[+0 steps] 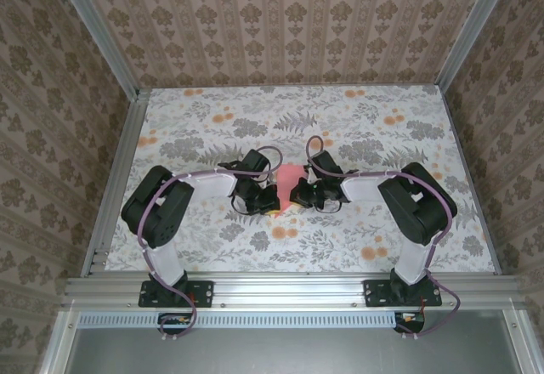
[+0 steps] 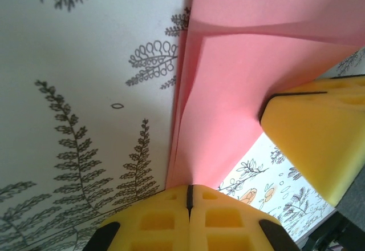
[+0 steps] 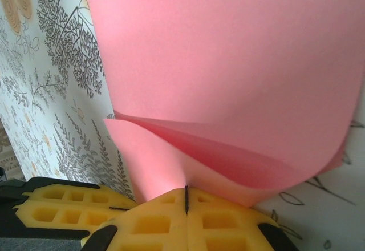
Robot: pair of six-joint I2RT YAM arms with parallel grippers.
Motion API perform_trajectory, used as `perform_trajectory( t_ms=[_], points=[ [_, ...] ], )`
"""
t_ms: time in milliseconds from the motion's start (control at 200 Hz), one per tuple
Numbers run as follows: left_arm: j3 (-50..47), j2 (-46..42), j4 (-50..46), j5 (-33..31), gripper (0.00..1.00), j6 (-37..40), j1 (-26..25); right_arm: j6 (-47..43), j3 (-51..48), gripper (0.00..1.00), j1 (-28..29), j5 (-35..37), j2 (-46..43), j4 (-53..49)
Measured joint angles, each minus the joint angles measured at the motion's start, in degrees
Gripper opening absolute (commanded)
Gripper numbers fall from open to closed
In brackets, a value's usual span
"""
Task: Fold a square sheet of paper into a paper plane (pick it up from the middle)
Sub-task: Third fold the triangle at the center of the table.
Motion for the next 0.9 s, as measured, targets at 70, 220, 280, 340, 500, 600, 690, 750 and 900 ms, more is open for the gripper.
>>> perform_trajectory(
  t_ms=[70,220,280,340,500,600,690,750,900],
  points=[
    [0.24,0.11,-0.35,-0.02,0.05,0.28,0.00,-1.09,0.13,0.08,-0.57,-0.33,0.02,-0.42],
    [0.57,0.22,-1.16,-0.26,0.05,0.42,0.02,-3.69,1.49,0.08,-1.84,-0.44,0.07,-2.36],
    [0.63,0.22,-1.38,-0.31,0.05,0.44,0.02,-4.59,2.19,0.08,-2.36,-0.26,0.26,-2.80],
    [0.74,0.22,-1.62,-0.42,0.05,0.55,0.02,-5.68,3.04,0.08,-2.89,-0.13,0.66,-3.63],
    [0.90,0.22,-2.08,-0.50,0.05,0.76,0.02,-7.54,4.33,0.08,-3.93,0.04,1.79,-4.83],
    [0.92,0.22,-2.08,-0.52,0.04,0.83,0.02,-8.35,4.74,0.08,-4.22,-0.28,2.27,-5.31],
    [0.94,0.22,-2.16,-0.63,0.04,0.83,0.00,-8.79,4.92,0.08,-4.33,-0.42,2.51,-5.42],
    [0.94,0.22,-2.21,-0.63,0.04,0.83,0.00,-9.03,4.96,0.08,-4.42,-0.50,2.58,-5.51],
    [0.94,0.22,-2.23,-0.66,0.04,0.83,0.00,-10.27,5.64,0.08,-4.76,-0.31,2.64,-6.80]
  ],
)
